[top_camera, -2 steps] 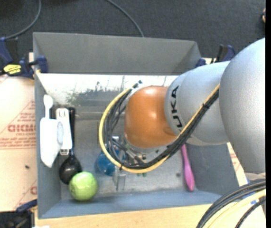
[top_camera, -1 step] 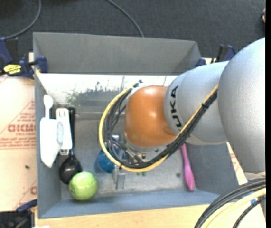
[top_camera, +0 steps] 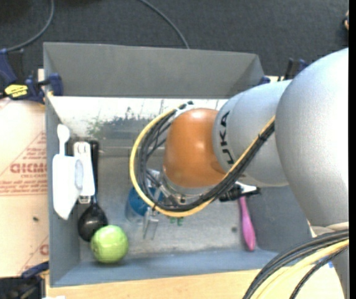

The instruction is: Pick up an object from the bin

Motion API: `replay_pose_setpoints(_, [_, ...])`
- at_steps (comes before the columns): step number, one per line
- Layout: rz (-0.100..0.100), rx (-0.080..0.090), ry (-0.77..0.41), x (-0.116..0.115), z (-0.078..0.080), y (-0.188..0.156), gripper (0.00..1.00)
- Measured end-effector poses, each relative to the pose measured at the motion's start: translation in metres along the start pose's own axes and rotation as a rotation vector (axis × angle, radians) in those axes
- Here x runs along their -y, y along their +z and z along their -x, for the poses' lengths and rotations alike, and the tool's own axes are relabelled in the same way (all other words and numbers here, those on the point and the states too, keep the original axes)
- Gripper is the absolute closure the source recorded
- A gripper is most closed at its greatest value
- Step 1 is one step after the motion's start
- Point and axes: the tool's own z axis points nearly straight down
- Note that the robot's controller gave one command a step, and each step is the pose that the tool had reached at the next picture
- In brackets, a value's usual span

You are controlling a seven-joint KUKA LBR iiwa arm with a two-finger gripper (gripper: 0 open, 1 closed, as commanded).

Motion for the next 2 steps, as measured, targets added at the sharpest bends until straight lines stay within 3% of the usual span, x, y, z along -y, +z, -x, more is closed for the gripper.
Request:
replay_pose_setpoints(1, [0.002, 0.008, -0.094, 0.0, 0.0, 0.0, 0.0])
replay_pose_setpoints(2, [0.045, 0.045, 0.246, -0.023, 0.082, 0.011, 1.0])
